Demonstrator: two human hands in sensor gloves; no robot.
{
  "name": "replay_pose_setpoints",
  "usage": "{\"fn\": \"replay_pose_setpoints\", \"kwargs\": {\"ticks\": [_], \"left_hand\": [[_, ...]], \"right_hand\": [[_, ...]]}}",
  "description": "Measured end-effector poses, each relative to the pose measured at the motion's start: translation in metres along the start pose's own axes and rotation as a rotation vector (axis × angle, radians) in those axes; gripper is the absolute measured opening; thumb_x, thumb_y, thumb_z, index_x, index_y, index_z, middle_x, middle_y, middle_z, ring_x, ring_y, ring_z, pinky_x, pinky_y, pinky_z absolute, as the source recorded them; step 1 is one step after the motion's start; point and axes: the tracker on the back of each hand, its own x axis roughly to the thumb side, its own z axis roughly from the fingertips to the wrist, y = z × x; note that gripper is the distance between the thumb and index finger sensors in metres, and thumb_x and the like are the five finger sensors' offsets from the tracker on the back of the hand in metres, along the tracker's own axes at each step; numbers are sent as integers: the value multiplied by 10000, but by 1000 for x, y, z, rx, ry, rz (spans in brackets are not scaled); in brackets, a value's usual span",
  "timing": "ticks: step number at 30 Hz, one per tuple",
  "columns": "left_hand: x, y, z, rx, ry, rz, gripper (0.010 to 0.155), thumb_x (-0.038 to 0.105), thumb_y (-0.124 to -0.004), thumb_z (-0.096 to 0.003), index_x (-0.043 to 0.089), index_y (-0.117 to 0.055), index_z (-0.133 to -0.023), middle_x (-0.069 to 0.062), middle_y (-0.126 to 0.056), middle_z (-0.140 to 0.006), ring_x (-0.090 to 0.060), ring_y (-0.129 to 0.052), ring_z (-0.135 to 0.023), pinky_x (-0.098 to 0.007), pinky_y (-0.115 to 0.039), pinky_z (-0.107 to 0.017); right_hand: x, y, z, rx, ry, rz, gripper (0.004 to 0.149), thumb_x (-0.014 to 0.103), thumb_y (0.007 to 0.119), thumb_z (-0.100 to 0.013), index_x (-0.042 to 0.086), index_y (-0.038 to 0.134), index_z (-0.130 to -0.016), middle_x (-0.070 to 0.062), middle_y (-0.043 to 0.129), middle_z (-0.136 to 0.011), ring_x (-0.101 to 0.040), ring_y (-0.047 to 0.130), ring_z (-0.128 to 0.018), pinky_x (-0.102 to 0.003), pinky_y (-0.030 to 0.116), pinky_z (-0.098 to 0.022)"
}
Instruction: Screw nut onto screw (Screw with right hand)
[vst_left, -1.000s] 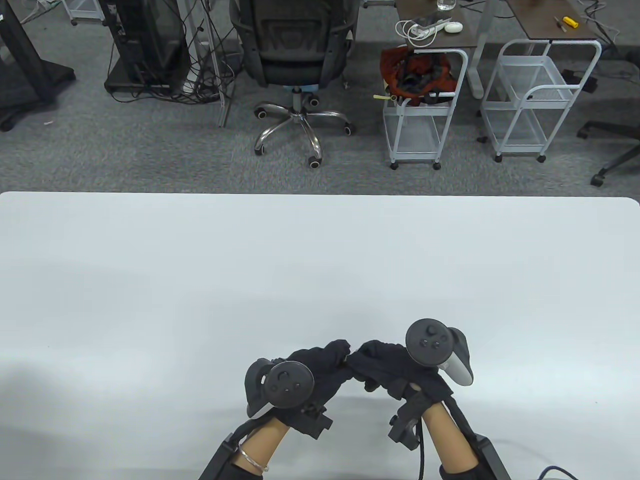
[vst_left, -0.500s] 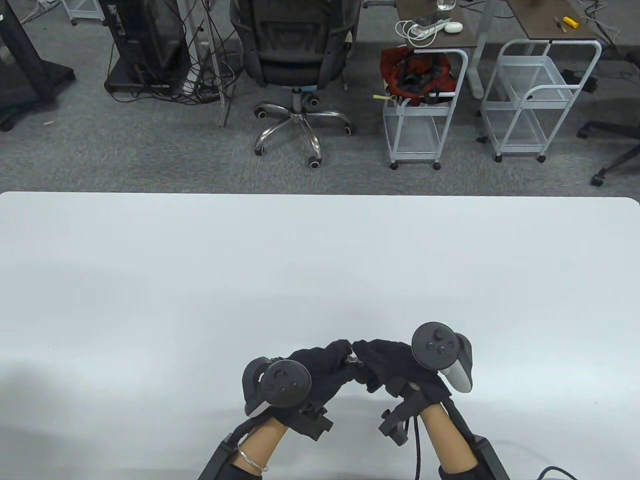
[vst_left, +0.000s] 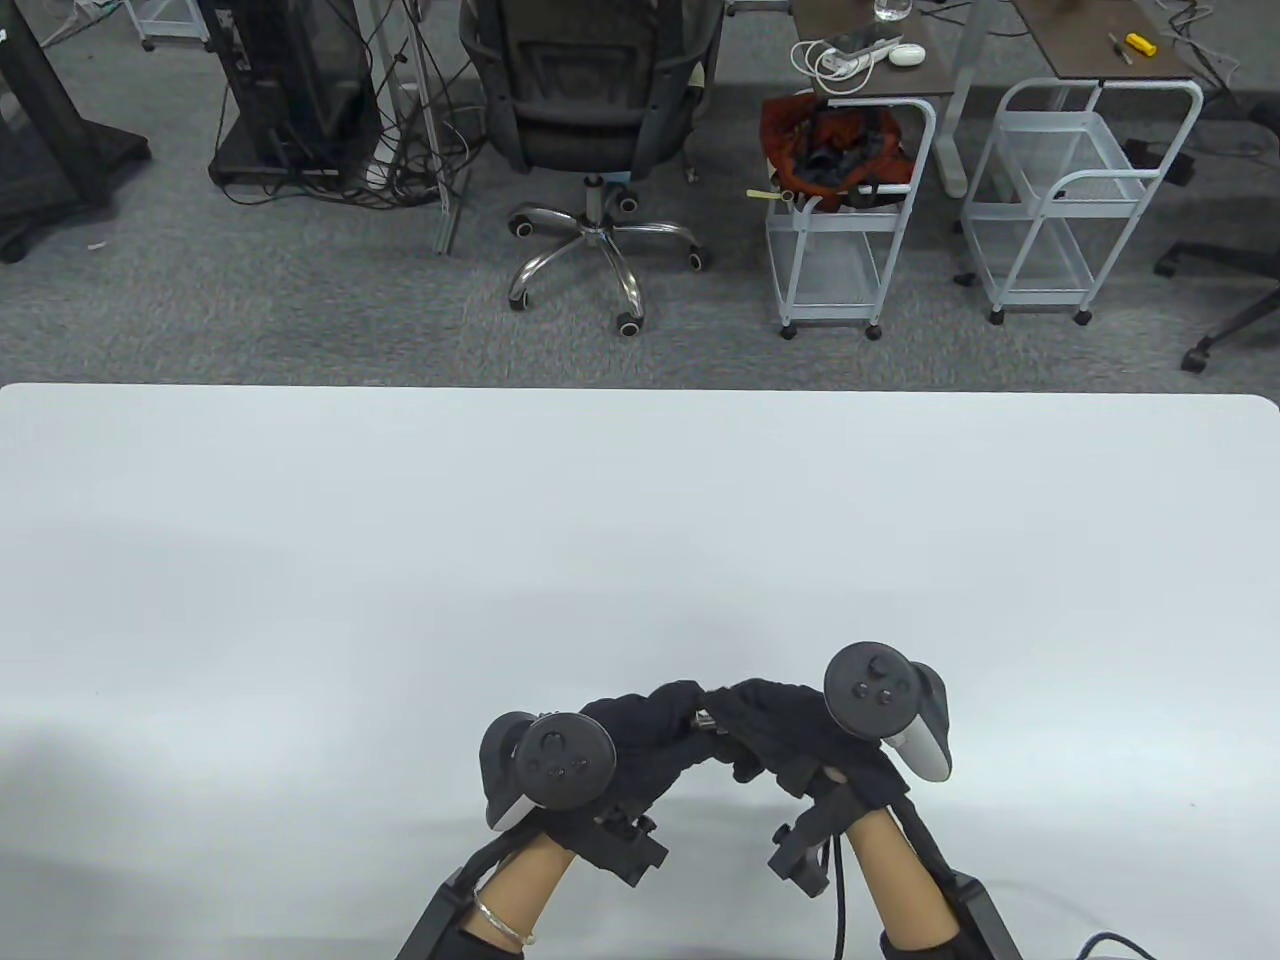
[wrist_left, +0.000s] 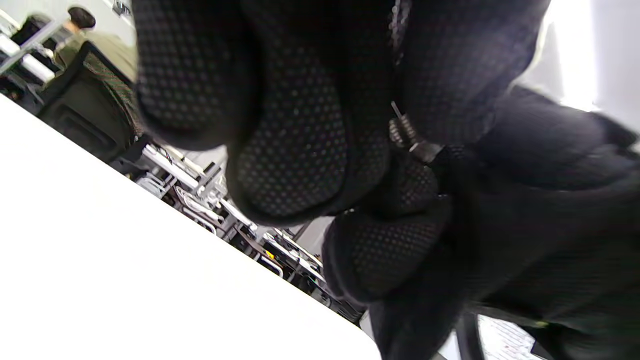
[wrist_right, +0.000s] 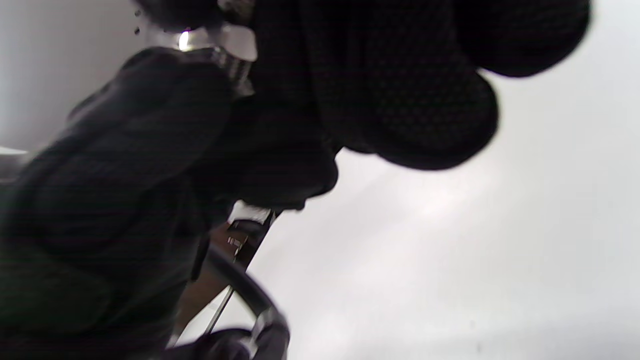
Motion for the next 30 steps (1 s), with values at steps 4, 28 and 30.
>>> {"fn": "replay_pose_setpoints", "kwargs": {"ticks": [4, 28, 30], "left_hand": [[2, 1, 0, -12, -39, -7, 513, 442, -868, -396, 81, -906, -758, 27, -1155, -518, -82, -1155, -365, -260, -966, -331], [3, 2, 1, 1, -34, 0, 504, 436, -881, -384, 103, -918, -760, 25, -1156, -520, -89, -1154, -365, -267, -962, -330], [3, 4, 1, 26, -25, -29, 500, 436, -880, -385, 108, -921, -760, 24, -1155, -524, -88, -1153, -367, -266, -963, -330]], "right_hand": [[0, 1, 0, -169, -22, 24, 485, 412, 626, -602, 9, 895, -618, -192, 1014, -497, -259, 1046, -277, -475, 808, -305], [-1, 1, 2, -111, -13, 7, 490, 402, 603, -610, -2, 876, -663, -228, 995, -563, -306, 1039, -342, -507, 791, -339], [0, 0, 2, -40, -22, -4, 515, 440, 685, -588, -29, 824, -753, -265, 951, -655, -337, 1023, -430, -527, 772, -385]]}}
